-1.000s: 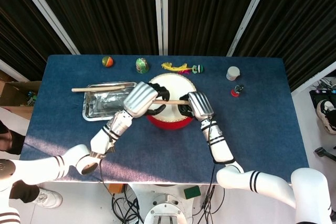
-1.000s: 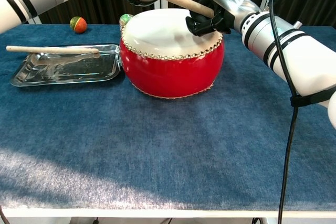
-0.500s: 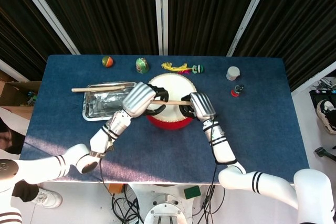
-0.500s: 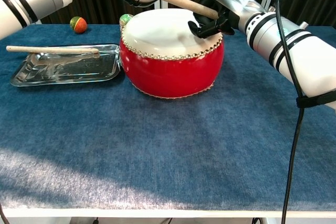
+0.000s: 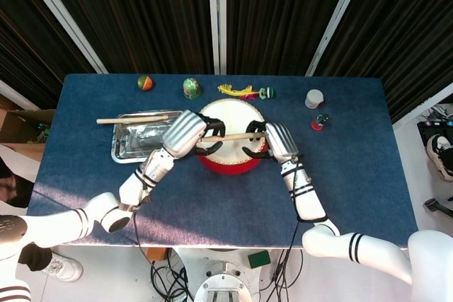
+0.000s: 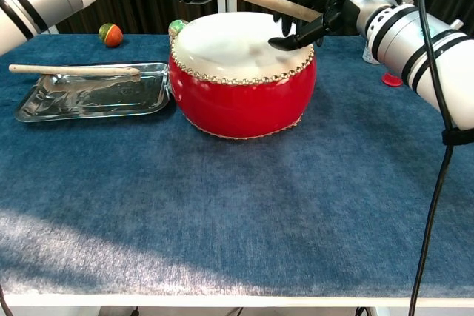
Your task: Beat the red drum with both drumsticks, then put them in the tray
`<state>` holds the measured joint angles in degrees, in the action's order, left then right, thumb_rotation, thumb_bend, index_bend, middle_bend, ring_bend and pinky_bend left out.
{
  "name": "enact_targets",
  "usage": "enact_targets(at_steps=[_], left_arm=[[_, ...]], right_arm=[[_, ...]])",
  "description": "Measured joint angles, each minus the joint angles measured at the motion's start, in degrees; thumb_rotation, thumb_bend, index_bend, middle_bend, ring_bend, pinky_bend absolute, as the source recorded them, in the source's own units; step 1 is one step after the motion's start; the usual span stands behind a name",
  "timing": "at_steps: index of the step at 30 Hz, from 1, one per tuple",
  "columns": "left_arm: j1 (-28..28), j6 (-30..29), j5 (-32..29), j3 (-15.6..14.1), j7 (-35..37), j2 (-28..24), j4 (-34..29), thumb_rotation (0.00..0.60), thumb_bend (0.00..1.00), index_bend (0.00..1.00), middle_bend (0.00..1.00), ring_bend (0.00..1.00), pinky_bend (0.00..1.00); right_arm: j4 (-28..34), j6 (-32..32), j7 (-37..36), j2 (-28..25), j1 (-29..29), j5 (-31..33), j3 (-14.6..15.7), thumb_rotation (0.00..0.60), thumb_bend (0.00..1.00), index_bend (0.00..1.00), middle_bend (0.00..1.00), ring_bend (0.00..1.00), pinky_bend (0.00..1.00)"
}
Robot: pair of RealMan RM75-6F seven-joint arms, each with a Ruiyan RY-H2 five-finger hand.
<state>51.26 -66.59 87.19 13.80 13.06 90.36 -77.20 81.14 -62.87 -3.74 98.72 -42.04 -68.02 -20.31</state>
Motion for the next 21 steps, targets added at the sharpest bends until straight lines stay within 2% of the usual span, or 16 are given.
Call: enact_targets(at_steps=[9, 11, 21], left_arm=[[-0.7, -2.1, 0.6, 0.0, 3.1, -0.4, -0.4, 0.6, 0.51, 0.72, 0.79, 0.73, 0.75], [-0.9, -2.8, 0.7, 0.0, 4.0, -0.6, -0.6, 0.6, 0.51, 0.72, 0.8, 0.73, 0.76], [-3.9, -7.2, 0.2, 0.5, 13.3, -1.6, -1.7, 0.6, 0.51, 0.72, 0.8, 0.73, 0.78]], right_arm=[[2.1, -1.1, -1.1, -1.7, 0.7, -1.5, -0.1, 0.6, 0.01, 0.05, 0.22, 0.19, 0.34], [2.7, -1.4, -1.1, -2.3, 0.9, -1.8, -0.1, 0.6, 0.01, 0.0, 0.18, 0.15, 0.29], [5.6, -2.8, 0.6, -6.0, 2.2, -1.5, -0.6, 0.6, 0.01, 0.0, 0.02, 0.02, 0.17]])
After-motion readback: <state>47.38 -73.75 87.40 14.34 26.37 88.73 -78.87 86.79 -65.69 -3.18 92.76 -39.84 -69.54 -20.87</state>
